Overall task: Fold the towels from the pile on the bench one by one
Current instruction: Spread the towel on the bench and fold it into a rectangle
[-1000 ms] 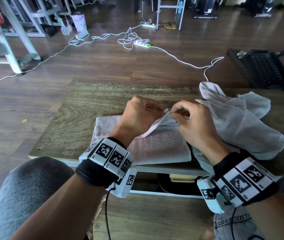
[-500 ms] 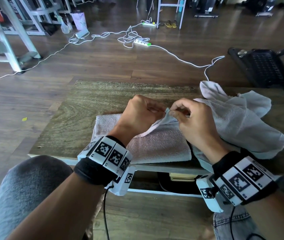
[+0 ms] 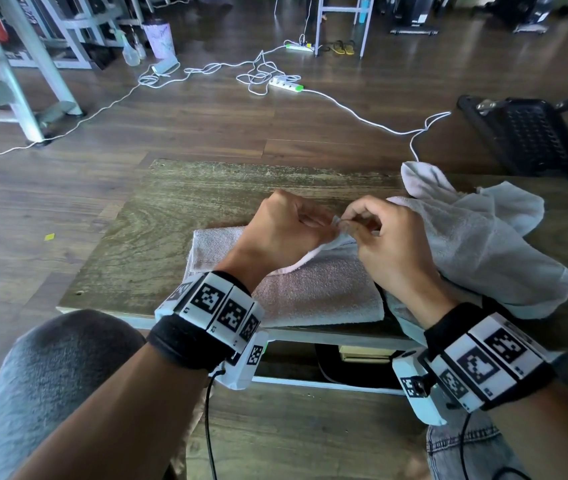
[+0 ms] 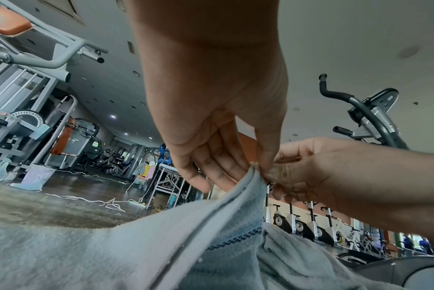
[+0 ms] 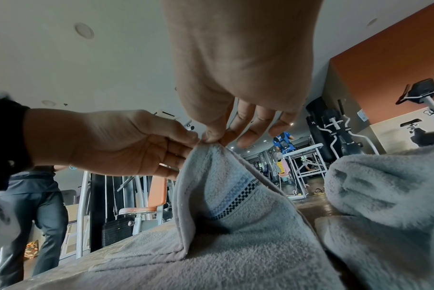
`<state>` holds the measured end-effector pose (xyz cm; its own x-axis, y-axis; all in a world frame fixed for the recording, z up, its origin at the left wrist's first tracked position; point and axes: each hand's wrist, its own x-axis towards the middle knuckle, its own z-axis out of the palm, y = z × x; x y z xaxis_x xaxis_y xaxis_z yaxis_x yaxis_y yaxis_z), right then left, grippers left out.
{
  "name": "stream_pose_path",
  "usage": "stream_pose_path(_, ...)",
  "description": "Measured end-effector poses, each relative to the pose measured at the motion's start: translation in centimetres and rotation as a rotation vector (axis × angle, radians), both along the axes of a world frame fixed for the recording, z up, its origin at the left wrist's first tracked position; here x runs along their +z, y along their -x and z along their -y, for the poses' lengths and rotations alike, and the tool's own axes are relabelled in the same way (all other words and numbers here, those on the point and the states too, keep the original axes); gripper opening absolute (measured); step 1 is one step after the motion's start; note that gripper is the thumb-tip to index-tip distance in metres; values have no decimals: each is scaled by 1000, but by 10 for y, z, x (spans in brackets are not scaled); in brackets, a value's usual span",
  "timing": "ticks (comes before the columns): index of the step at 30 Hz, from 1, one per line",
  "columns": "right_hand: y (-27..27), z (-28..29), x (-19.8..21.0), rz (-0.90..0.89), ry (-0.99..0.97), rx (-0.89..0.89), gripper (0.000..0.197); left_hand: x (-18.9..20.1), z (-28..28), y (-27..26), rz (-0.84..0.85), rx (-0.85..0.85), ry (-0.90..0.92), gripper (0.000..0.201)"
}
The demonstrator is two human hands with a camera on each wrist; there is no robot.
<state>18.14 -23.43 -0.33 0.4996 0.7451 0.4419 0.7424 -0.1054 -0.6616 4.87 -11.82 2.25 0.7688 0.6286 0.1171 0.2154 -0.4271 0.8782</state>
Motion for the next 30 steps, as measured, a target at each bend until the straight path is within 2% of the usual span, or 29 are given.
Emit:
stream_pose_path(6, 2, 0, 1, -9, -20, 32, 6, -2, 2, -1, 25, 45, -18, 10)
stream_pose_path(10, 2, 0, 4, -71, 12, 91, 21, -3, 1, -3, 13, 91, -45, 9)
stream_pose_path(13, 2, 1, 5, -24, 90, 115, 27, -4, 1, -3, 2, 88, -57, 10)
stream_pose_path(24, 1, 0, 4, -7, 77, 112, 15, -6, 0, -4, 2, 63, -96, 10)
stream_pose_path(27, 1, -1, 4, 24, 54, 77, 12, -10, 2, -5, 29, 53, -170, 13)
stream_pose_path(30, 0, -1, 4, 40, 35, 38, 8, -13, 3, -3, 73, 20, -276, 25)
